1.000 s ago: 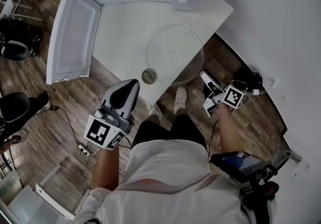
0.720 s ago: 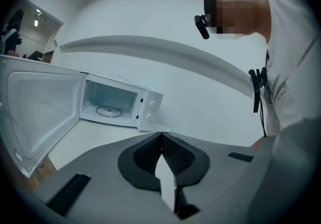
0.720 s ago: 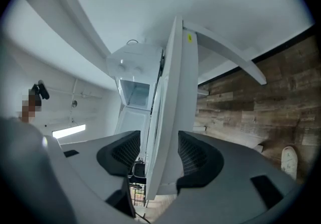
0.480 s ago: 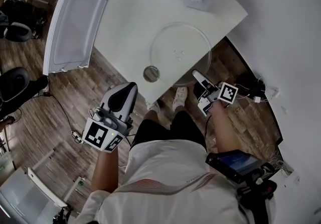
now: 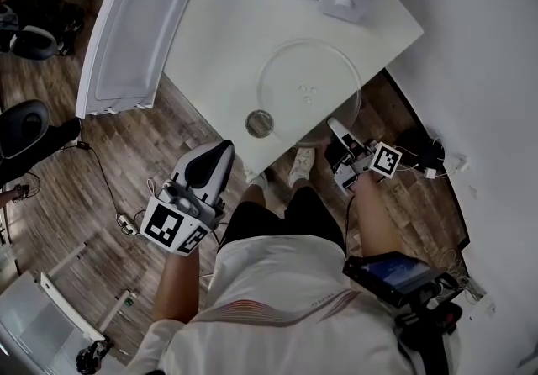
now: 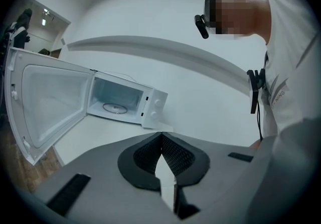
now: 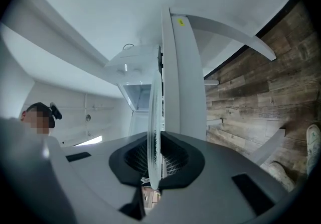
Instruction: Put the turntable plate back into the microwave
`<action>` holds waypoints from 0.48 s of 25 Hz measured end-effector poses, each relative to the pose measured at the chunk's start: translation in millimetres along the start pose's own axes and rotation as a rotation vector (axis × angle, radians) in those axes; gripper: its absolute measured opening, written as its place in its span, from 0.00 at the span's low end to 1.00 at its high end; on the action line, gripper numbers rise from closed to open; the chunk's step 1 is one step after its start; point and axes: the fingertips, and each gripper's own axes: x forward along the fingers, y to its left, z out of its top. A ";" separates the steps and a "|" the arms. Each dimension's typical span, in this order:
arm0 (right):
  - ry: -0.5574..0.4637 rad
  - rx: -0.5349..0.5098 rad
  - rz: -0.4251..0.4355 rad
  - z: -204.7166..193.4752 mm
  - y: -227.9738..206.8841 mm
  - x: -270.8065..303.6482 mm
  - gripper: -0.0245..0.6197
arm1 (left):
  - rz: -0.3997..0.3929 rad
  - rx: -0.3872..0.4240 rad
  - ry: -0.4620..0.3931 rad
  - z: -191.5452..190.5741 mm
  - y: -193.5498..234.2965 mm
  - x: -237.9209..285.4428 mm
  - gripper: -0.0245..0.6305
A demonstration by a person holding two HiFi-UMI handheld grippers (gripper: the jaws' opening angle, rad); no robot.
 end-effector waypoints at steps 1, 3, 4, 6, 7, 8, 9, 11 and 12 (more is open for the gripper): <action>-0.004 0.000 0.004 -0.2 0.5 0.2 0.08 | -0.002 0.001 0.001 -0.4 0.0 -0.5 0.05; -0.016 -0.005 0.007 -0.5 1.5 0.0 0.08 | -0.006 0.001 0.002 -1.2 0.0 -2.0 0.05; -0.023 -0.007 0.010 -0.6 2.4 -0.1 0.08 | -0.008 -0.001 0.001 -1.4 0.3 -2.8 0.05; -0.036 -0.022 0.012 -1.1 4.7 0.2 0.08 | -0.009 -0.003 0.000 -1.6 2.0 -4.4 0.05; -0.042 -0.033 0.010 -0.8 5.5 0.5 0.08 | -0.008 -0.003 -0.001 -1.4 3.2 -5.0 0.05; -0.049 -0.043 0.009 -0.3 6.2 0.6 0.08 | -0.007 -0.003 -0.004 -0.9 4.7 -5.7 0.05; -0.056 -0.051 0.008 0.4 7.1 0.4 0.08 | -0.007 -0.002 -0.006 -0.4 6.2 -6.5 0.06; -0.072 -0.058 0.011 2.0 11.1 0.5 0.08 | -0.005 -0.003 -0.013 0.7 10.0 -8.8 0.05; -0.079 -0.057 0.014 2.4 14.5 1.5 0.08 | -0.003 -0.005 -0.016 1.3 12.4 -10.4 0.05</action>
